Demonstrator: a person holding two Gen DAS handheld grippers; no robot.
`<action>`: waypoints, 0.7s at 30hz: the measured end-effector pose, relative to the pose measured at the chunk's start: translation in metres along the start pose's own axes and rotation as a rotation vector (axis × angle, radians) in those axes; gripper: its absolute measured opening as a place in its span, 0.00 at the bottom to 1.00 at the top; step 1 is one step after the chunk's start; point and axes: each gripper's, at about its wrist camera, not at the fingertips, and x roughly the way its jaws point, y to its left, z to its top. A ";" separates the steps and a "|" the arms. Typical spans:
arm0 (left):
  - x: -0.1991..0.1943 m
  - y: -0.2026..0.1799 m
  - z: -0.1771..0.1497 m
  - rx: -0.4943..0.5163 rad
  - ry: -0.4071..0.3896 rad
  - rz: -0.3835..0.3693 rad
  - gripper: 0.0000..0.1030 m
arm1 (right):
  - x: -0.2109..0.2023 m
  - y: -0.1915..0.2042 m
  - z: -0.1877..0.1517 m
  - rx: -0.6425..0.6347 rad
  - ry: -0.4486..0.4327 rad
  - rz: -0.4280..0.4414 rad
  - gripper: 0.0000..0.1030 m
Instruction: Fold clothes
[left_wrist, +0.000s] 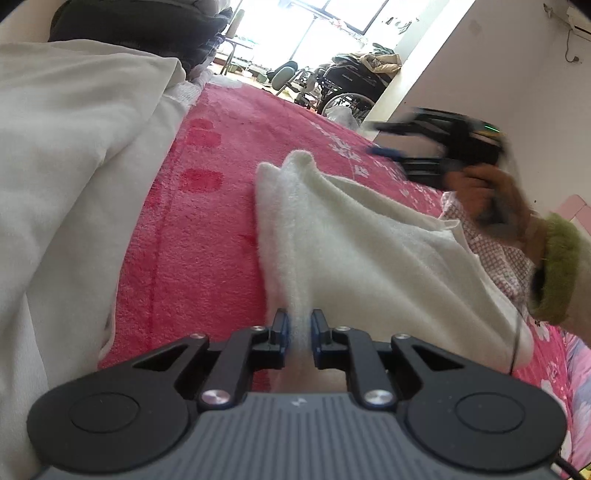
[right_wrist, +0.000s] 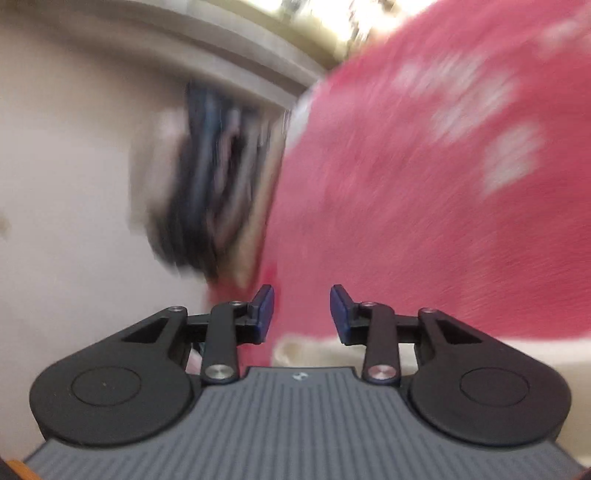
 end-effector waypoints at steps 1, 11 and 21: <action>0.000 0.000 0.000 0.004 0.000 0.004 0.15 | -0.030 -0.004 0.006 0.003 -0.050 0.001 0.32; 0.004 -0.016 -0.003 0.064 -0.007 0.081 0.20 | -0.193 -0.029 -0.066 -0.354 -0.033 -0.437 0.34; 0.006 -0.025 -0.005 0.059 -0.020 0.138 0.22 | -0.165 -0.027 -0.113 -0.735 0.079 -0.642 0.32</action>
